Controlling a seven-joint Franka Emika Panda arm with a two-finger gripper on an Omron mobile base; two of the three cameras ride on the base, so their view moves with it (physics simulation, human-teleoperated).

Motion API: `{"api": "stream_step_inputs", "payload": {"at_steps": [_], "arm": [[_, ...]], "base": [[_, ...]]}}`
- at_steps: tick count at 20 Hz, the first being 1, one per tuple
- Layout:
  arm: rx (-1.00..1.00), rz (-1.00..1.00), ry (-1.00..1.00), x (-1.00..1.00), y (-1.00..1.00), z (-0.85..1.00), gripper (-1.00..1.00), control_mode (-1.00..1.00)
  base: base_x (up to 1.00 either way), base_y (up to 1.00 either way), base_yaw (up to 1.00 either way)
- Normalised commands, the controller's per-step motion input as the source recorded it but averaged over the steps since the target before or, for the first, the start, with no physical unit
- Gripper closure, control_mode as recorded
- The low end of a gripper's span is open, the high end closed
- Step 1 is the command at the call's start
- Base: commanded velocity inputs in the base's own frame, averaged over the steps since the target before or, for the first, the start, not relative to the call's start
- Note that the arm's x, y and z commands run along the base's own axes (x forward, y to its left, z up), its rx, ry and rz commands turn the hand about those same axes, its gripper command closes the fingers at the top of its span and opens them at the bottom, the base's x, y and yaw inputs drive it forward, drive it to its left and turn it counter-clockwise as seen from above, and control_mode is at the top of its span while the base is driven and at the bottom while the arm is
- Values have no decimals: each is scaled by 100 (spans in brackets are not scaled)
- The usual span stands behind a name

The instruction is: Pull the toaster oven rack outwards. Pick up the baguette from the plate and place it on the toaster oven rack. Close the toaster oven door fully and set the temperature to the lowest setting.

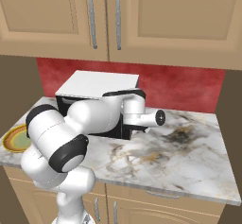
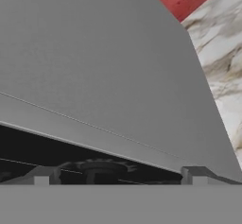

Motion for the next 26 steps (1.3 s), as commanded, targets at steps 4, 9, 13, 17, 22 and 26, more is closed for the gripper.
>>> {"api": "stream_step_inputs", "payload": {"at_steps": [4,9,13,17,22,26], "arm": [[-2,0,0,8,0,0,100,-100],[-1,0,0,9,0,0,100,-100],[0,0,0,4,0,0,100,-100],[-1,0,0,6,0,0,100,-100],[-2,0,0,4,0,0,100,-100],[-4,0,0,0,0,0,100,-100]], "base": [[0,0,0],[0,0,0],[0,0,0],[0,0,0],[0,0,0],[0,0,0]]}}
